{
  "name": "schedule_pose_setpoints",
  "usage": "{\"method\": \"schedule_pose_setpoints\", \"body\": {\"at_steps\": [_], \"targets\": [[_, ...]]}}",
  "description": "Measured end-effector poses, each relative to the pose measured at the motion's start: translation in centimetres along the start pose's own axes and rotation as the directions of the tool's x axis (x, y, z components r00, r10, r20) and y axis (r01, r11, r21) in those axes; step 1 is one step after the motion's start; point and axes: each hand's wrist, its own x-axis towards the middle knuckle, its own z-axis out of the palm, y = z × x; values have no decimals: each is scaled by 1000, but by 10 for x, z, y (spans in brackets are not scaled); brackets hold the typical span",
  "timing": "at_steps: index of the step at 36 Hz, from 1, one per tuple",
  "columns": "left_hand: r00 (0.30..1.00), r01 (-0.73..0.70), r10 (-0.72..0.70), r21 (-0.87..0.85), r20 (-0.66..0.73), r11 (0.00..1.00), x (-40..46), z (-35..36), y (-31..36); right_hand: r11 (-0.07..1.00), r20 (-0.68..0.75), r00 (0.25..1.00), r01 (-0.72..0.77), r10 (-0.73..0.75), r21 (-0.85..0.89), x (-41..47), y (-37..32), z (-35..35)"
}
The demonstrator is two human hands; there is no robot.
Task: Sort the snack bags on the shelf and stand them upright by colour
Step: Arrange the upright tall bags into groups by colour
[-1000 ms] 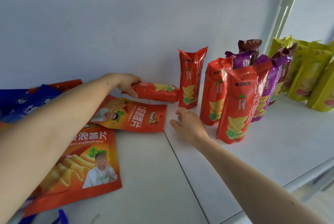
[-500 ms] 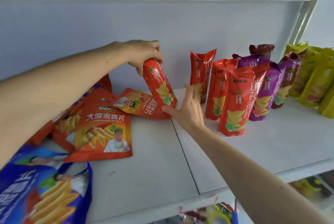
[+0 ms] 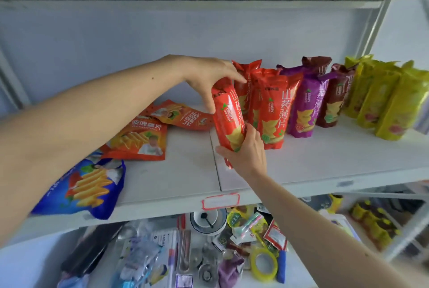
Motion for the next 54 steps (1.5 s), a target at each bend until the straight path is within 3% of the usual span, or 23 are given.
{"method": "schedule_pose_setpoints", "body": {"at_steps": [3, 8, 11, 17, 22, 25, 32, 39, 44, 54], "targets": [[998, -50, 48, -74, -31, 996, -1, 3, 23, 999, -26, 999, -43, 43, 10, -17, 15, -16], [982, -88, 8, -419, -189, 904, 8, 8, 33, 991, -144, 980, -128, 134, 48, -36, 40, -44], [971, -69, -55, -495, -231, 866, 20, 16, 34, 987, -216, 963, -153, 162, 58, -37, 53, -59], [959, 124, -184, -265, -216, 956, 53, 40, 26, 967, -247, 936, -255, 250, 14, -16, 67, -71], [924, 191, -235, -167, -302, 967, 89, 33, 17, 981, -195, 961, -194, 194, 20, -6, 78, -67], [914, 199, -263, -225, -308, 954, 107, 21, 16, 986, -202, 965, -161, 166, 40, -11, 89, -68], [954, 176, -246, -341, -174, 923, 153, 8, 9, 988, -130, 979, -153, 154, 20, 12, 99, -66], [965, 217, -246, -253, -91, 943, 199, 12, -3, 991, -130, 982, -133, 134, 21, 32, 104, -55], [976, 217, -211, -238, 52, 947, 220, 14, -5, 993, -139, 984, -114, 114, 6, 45, 104, -48], [981, 193, -176, -275, 83, 942, 239, 6, -15, 990, -164, 978, -137, 129, -43, 74, 92, -17]]}}
